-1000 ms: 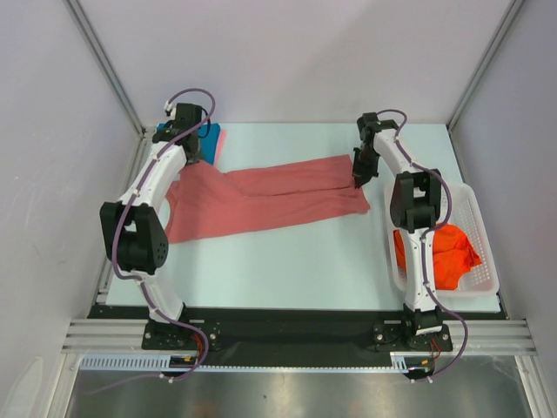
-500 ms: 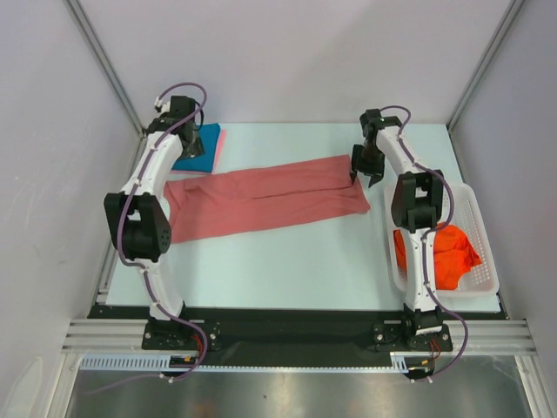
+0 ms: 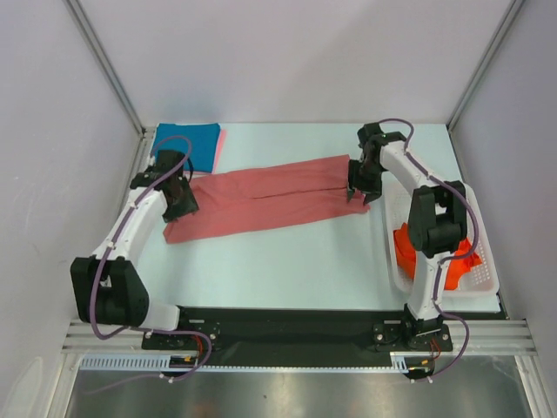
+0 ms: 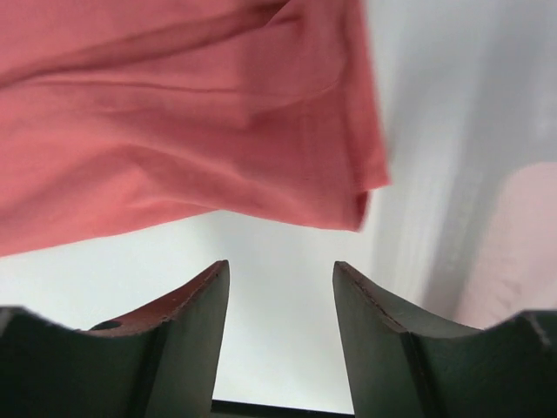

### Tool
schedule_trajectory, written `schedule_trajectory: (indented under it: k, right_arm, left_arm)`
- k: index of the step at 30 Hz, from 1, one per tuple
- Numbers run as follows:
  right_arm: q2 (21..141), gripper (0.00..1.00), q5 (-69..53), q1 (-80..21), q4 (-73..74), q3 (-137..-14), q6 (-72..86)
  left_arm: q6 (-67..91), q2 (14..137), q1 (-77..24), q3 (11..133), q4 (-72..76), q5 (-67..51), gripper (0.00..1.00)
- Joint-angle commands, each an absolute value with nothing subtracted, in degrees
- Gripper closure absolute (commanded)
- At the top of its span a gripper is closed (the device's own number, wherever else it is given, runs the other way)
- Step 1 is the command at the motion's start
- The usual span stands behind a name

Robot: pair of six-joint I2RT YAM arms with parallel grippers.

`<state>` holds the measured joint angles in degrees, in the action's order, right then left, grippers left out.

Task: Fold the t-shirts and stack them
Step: Fold the tshirt

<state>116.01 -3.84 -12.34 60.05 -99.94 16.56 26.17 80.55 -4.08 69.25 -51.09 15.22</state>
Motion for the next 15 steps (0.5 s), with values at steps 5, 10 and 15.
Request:
schedule_trajectory:
  k: [5,10,15]
  right_arm:
    - [116.0,0.38,-2.2,-13.4,54.2,-96.3,15.8]
    - [116.8,0.34,1.6,-12.3,52.7,-97.0,13.7]
    - [120.4,0.38,-1.0,-11.0,50.9,-102.8,13.9]
  left_arm:
    - [30.7,83.5,-0.4,64.0,-42.7,3.3,0.52]
    - [31.4,88.5,3.0,62.8,-40.4,0.4,0.60]
    - [31.1,90.1,3.5,60.9,-38.6,-1.0,0.65]
